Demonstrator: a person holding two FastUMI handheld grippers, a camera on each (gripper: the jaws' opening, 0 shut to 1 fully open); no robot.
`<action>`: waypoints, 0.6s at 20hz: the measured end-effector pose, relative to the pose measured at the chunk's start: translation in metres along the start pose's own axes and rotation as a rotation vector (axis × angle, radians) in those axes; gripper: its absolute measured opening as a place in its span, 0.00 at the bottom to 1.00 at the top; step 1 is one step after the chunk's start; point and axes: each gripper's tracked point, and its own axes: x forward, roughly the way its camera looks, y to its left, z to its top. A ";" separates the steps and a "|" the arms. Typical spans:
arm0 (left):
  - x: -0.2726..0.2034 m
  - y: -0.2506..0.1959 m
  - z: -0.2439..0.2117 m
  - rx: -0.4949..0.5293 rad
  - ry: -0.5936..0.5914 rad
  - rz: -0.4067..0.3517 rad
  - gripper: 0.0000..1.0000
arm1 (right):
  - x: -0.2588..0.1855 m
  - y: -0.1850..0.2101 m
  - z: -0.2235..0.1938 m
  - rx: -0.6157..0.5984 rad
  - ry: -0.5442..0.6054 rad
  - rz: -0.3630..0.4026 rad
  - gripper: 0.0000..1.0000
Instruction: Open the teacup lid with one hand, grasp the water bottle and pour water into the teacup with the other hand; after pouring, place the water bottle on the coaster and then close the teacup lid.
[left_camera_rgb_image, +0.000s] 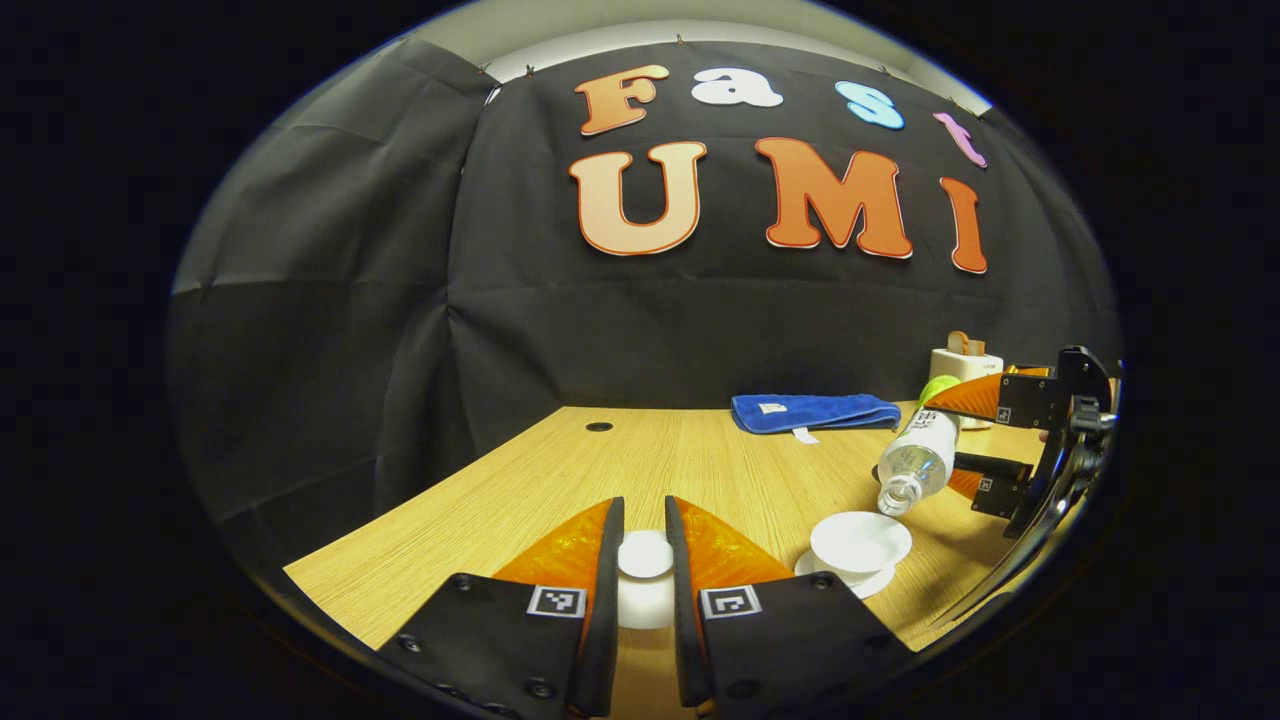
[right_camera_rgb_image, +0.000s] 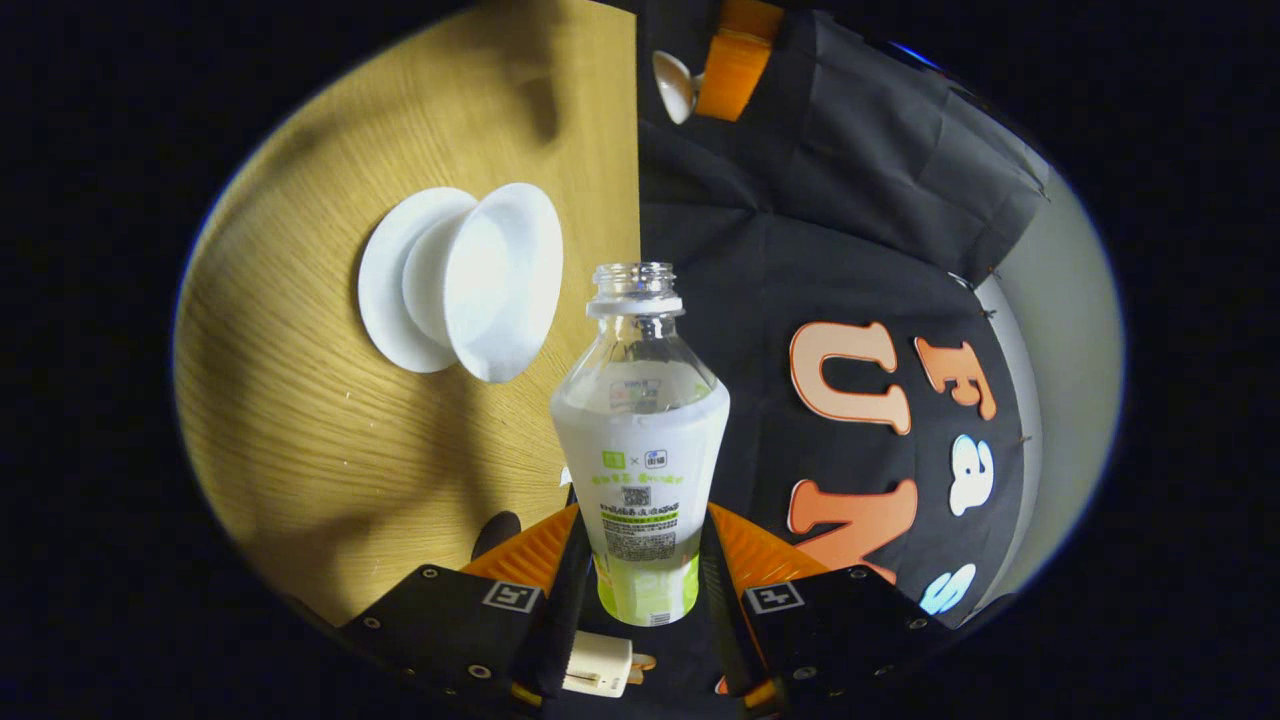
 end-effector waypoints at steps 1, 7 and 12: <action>0.000 -0.002 0.002 0.000 -0.002 -0.004 0.28 | 0.002 0.003 -0.004 0.061 0.004 0.018 0.60; 0.006 -0.024 -0.005 0.033 0.015 -0.036 0.28 | 0.001 0.008 -0.030 0.283 0.058 0.038 0.60; 0.008 -0.047 0.002 0.046 0.003 -0.072 0.28 | 0.004 -0.013 -0.068 0.433 0.127 -0.004 0.60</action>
